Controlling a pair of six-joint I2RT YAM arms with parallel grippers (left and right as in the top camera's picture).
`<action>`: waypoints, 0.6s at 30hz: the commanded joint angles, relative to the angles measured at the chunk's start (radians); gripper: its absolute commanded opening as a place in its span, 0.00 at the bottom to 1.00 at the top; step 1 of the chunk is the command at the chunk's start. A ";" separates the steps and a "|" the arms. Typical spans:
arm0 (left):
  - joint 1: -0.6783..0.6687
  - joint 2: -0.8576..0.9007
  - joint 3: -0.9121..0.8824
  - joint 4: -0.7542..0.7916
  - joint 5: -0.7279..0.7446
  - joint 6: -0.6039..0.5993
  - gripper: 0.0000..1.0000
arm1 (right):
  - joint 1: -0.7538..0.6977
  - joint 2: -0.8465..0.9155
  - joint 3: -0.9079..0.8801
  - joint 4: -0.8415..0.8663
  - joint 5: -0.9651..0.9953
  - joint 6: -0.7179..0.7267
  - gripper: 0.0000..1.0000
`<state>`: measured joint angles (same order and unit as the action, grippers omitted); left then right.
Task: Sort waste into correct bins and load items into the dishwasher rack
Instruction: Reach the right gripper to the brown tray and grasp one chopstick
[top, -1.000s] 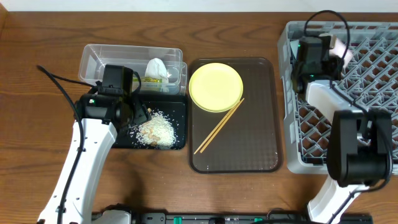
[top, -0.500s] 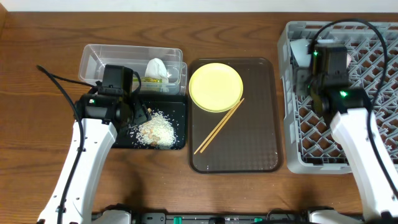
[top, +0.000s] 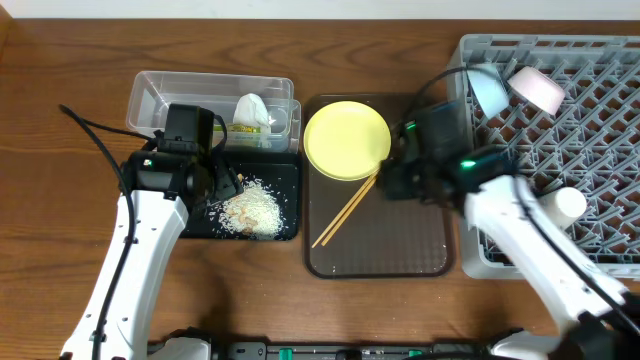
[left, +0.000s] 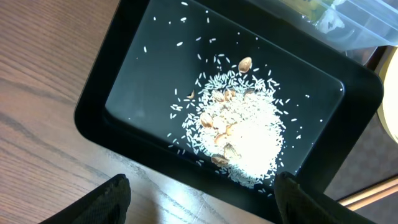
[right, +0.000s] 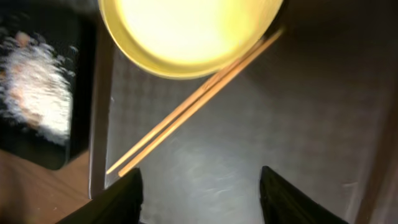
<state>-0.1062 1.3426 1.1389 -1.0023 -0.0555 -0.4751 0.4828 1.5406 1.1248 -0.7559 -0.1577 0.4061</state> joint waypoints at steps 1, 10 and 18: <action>0.004 0.002 -0.006 -0.003 -0.005 -0.013 0.77 | 0.084 0.076 -0.013 0.016 0.095 0.190 0.52; 0.004 0.002 -0.006 -0.003 -0.005 -0.013 0.77 | 0.240 0.277 -0.013 0.128 0.266 0.384 0.27; 0.004 0.002 -0.006 -0.003 -0.005 -0.013 0.77 | 0.268 0.359 -0.013 0.195 0.271 0.436 0.27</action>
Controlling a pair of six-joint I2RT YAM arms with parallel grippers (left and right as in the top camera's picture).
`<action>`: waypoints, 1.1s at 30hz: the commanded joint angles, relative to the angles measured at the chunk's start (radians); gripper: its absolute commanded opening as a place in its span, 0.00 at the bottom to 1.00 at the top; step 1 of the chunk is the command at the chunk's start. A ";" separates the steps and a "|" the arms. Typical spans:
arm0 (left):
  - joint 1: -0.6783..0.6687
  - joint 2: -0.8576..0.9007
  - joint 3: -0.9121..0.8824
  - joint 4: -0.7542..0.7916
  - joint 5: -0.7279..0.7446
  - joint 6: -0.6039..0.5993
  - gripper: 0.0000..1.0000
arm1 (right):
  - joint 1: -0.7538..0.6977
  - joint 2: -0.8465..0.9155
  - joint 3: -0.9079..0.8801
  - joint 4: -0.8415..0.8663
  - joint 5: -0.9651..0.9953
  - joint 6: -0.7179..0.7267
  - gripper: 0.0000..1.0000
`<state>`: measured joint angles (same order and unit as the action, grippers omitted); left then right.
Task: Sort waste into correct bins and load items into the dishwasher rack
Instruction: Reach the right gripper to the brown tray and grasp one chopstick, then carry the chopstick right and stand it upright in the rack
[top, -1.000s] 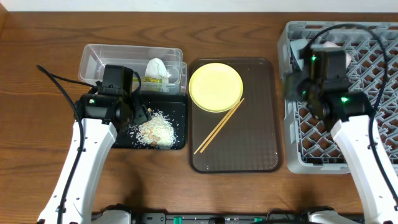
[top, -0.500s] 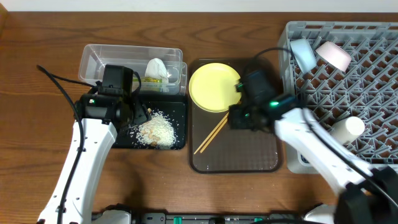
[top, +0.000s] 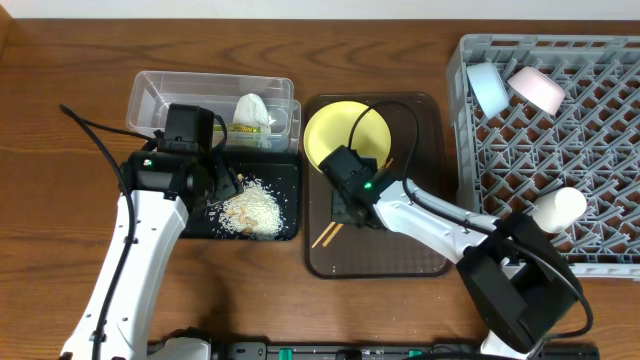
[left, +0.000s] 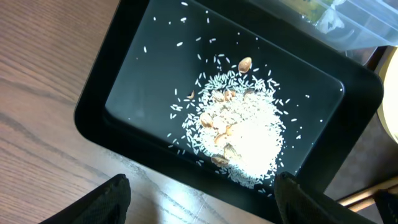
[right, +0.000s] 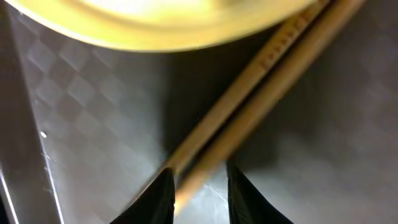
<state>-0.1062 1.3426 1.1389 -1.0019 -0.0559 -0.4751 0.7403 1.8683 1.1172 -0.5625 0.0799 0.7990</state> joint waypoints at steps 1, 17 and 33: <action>0.004 0.002 -0.006 -0.004 -0.005 -0.013 0.77 | 0.010 0.035 -0.005 0.000 0.042 0.043 0.27; 0.004 0.002 -0.006 -0.004 -0.005 -0.013 0.77 | -0.055 0.035 -0.006 -0.187 0.101 0.083 0.01; 0.004 0.002 -0.006 -0.003 -0.005 -0.013 0.77 | -0.388 -0.316 0.008 -0.202 0.050 -0.520 0.01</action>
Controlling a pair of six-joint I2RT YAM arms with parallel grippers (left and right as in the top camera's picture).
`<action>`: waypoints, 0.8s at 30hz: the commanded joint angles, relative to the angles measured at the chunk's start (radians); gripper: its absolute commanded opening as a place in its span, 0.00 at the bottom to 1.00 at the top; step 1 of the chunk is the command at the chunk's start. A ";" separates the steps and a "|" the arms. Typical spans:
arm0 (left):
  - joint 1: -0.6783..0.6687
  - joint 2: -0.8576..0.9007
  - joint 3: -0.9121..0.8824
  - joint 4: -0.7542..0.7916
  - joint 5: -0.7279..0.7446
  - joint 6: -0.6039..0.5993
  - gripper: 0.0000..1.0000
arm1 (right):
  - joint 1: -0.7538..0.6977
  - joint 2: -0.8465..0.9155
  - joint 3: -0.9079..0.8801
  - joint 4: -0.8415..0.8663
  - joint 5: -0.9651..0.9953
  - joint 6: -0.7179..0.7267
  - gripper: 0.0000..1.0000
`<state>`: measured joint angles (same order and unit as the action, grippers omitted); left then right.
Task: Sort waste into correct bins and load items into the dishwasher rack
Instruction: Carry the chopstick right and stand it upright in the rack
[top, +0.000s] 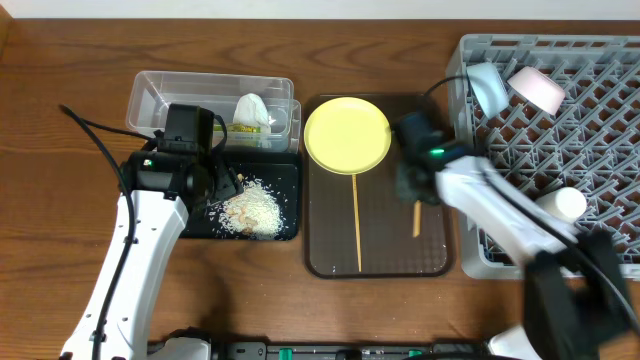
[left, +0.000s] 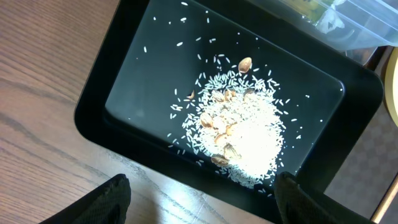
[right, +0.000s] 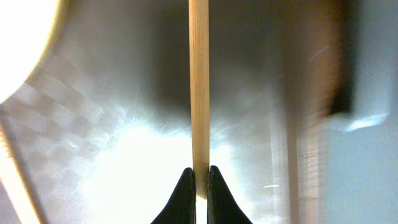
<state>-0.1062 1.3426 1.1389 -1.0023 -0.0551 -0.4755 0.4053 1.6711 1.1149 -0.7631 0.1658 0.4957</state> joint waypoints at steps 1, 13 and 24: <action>0.004 0.002 -0.006 -0.003 -0.006 -0.013 0.77 | -0.077 -0.157 0.010 -0.001 -0.063 -0.270 0.01; 0.004 0.002 -0.006 -0.003 -0.006 -0.013 0.77 | -0.401 -0.334 0.005 -0.090 -0.090 -0.566 0.01; 0.004 0.002 -0.006 -0.003 -0.006 -0.013 0.77 | -0.511 -0.142 0.002 -0.084 -0.070 -0.609 0.01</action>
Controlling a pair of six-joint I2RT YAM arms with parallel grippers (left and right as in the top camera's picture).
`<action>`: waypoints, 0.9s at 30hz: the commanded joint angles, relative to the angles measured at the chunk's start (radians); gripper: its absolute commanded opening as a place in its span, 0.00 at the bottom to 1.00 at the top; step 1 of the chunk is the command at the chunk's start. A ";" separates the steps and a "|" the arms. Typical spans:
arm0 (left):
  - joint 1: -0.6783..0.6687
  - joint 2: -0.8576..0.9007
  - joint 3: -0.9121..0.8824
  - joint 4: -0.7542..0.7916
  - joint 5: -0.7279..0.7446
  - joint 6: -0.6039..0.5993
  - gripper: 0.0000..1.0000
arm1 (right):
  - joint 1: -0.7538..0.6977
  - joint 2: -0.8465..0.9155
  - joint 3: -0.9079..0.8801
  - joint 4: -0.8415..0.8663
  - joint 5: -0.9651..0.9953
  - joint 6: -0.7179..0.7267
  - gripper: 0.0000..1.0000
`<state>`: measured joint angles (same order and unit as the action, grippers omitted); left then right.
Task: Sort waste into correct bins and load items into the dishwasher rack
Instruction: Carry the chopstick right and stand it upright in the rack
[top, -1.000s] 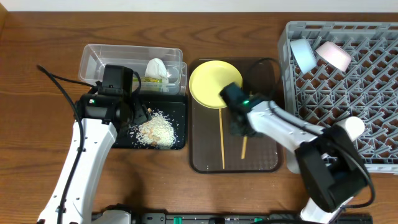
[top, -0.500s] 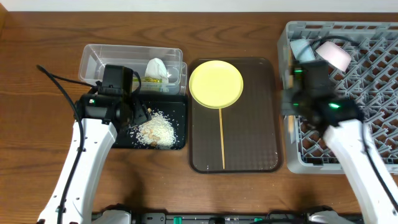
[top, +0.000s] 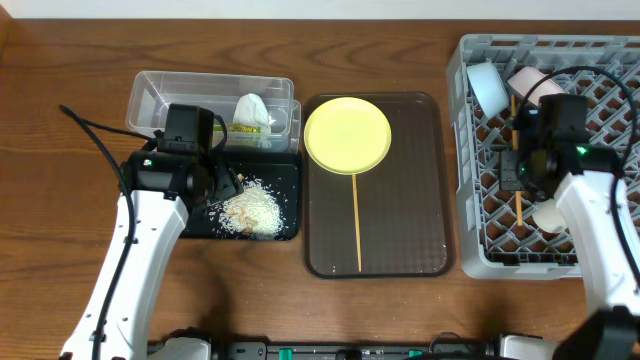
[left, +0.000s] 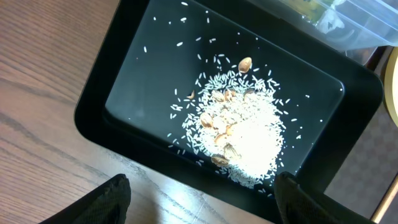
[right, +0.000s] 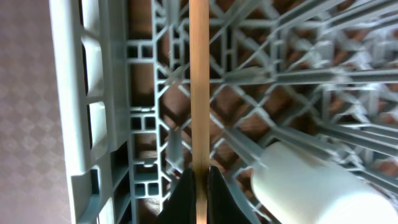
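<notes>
My right gripper (right: 199, 180) is shut on one wooden chopstick (right: 199, 81) and holds it over the left part of the grey dishwasher rack (top: 610, 230), beside a white cup (right: 317, 186). The second chopstick (top: 356, 222) lies lengthwise on the brown tray (top: 400, 240), just below the yellow plate (top: 347, 138). My left gripper (left: 202, 205) is open and hangs over the wood at the near edge of the black tray (left: 124, 37), which holds a heap of rice and nutshells (left: 239, 134).
Clear plastic bins (top: 210, 105) with crumpled white waste stand behind the black tray. The rack also carries a pale blue bowl (top: 487, 88), a pink bowl (top: 540, 85) and the white cup (top: 550, 212).
My right gripper has moved from over the brown tray to over the rack's left part, with the chopstick still in it. The left arm has not moved.
Both chopsticks lay slanted together under the plate's edge, with my right gripper open above them. Then the fingers were down around the pair. Later one chopstick was in my shut gripper over the tray, the other lying straight; now the held one is over the rack.
</notes>
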<state>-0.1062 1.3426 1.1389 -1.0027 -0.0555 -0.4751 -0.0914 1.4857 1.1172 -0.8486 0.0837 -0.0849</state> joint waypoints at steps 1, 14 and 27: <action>0.004 0.002 -0.006 -0.003 -0.005 -0.013 0.77 | -0.014 0.058 -0.001 0.006 0.019 -0.027 0.01; 0.004 0.002 -0.006 -0.003 -0.005 -0.013 0.77 | -0.012 0.033 0.027 0.026 0.013 0.016 0.41; 0.004 0.002 -0.006 -0.003 -0.005 -0.013 0.77 | 0.239 -0.093 0.022 0.073 -0.396 0.106 0.40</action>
<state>-0.1062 1.3426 1.1389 -1.0023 -0.0551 -0.4751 0.0601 1.3670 1.1477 -0.7731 -0.2592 -0.0319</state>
